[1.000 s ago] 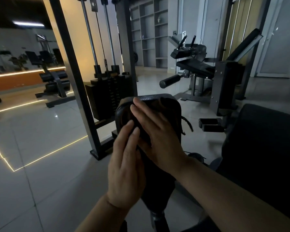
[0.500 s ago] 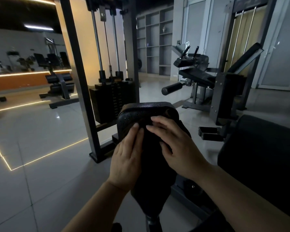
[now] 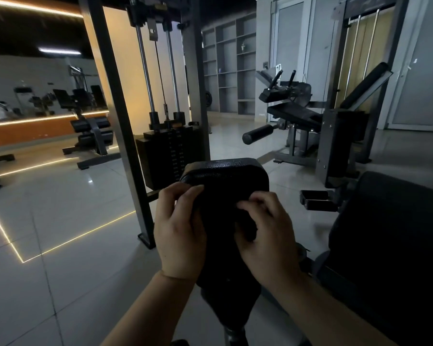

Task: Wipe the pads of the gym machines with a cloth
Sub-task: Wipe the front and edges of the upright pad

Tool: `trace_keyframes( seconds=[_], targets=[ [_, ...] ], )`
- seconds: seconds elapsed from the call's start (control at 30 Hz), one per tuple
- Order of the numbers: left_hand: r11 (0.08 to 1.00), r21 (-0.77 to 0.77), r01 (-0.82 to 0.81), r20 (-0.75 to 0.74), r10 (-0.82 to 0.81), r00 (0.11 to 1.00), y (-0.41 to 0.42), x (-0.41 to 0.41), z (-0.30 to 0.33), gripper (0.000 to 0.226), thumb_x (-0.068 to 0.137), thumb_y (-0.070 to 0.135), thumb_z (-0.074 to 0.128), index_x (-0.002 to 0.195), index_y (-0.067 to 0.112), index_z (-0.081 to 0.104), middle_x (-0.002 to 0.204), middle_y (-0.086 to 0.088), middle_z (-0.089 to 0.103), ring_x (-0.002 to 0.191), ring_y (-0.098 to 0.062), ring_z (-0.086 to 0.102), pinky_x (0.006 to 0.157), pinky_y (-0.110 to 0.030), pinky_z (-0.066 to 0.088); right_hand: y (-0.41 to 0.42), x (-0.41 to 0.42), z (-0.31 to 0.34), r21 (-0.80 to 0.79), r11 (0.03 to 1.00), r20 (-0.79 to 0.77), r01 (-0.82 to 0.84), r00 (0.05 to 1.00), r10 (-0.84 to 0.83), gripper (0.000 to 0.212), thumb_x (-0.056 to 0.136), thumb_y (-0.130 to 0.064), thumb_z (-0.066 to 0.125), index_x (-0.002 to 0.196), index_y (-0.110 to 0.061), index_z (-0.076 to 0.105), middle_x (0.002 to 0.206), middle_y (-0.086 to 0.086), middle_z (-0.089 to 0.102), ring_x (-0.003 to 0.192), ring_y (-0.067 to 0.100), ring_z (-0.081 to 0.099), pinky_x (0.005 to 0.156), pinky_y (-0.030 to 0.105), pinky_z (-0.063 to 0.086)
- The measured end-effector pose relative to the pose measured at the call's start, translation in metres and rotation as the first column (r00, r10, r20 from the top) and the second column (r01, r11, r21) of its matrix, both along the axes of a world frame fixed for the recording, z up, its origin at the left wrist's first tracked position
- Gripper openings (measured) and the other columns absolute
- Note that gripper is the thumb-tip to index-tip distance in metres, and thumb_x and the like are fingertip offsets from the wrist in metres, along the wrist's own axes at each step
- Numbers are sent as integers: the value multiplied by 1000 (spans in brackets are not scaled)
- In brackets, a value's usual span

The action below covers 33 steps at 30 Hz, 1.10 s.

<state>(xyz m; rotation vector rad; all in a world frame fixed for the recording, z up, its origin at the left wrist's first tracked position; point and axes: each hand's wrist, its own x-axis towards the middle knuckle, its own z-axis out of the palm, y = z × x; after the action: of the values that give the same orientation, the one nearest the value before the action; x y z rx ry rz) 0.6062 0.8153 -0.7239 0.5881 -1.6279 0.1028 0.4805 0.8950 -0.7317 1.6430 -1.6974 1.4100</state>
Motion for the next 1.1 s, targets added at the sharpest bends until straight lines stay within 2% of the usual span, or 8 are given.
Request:
trace_keyframes(
  seconds=[0.1,0.23,0.43,0.53,0.6,0.67,0.87,1.1],
  targets=[
    [997,0,80,-36,-80,996,14,-8,14,28,86,1,52,109,-1,67,111,-15,60,105,-14,54,91,-11,41,19,18,18,109,943,411,-315,878,246,45,77,-16,60,119,-32,57,109,-16,60,101,3,59,81,13,48],
    [962,-45,269,70,-265,962,28,-20,15,42,86,-8,54,127,1,55,129,-16,54,124,-18,49,103,-27,43,30,21,42,-231,540,870,-809,76,487,45,80,-12,53,121,-26,61,112,2,69,108,17,64,86,29,53],
    [956,-75,283,310,-247,918,25,-19,4,59,97,31,39,147,7,19,155,-14,17,145,-33,16,115,-56,16,22,15,56,-285,491,865,-823,0,502,37,93,-4,40,116,-21,64,116,2,69,111,13,62,90,26,51],
    [969,-111,219,227,-189,955,11,-15,-4,43,100,18,38,140,5,31,149,-23,24,143,-31,22,114,-44,27,20,10,59,-44,570,813,-821,302,498,30,81,-19,47,101,-15,69,105,12,68,97,19,65,82,30,50],
    [974,-134,181,168,-157,973,4,-10,-9,37,100,14,42,135,4,38,145,-23,29,141,-29,28,112,-41,32,17,6,52,147,821,541,-552,740,400,28,79,-29,49,95,-16,68,97,2,64,86,11,62,73,25,48],
    [978,-178,112,91,-97,991,-3,-3,-10,35,98,11,48,131,2,43,142,-22,32,138,-29,32,111,-41,35,14,-1,46,12,975,232,-221,949,212,33,81,-32,50,104,-17,67,107,-6,57,95,1,56,77,14,44],
    [989,-96,-114,230,133,964,-4,-21,-35,59,94,24,41,147,9,20,155,-14,12,147,-26,3,118,-48,10,-32,-33,26,-84,987,123,-137,981,147,47,97,-26,44,141,-8,39,152,6,27,140,7,24,108,8,21],
    [960,-156,-231,311,270,911,-24,-35,-39,59,98,47,28,148,18,13,154,-14,16,147,-25,0,115,-56,13,-56,-41,8,-253,924,131,-286,936,326,37,100,-17,38,135,-5,40,136,13,46,131,19,42,109,27,33]
  ],
)
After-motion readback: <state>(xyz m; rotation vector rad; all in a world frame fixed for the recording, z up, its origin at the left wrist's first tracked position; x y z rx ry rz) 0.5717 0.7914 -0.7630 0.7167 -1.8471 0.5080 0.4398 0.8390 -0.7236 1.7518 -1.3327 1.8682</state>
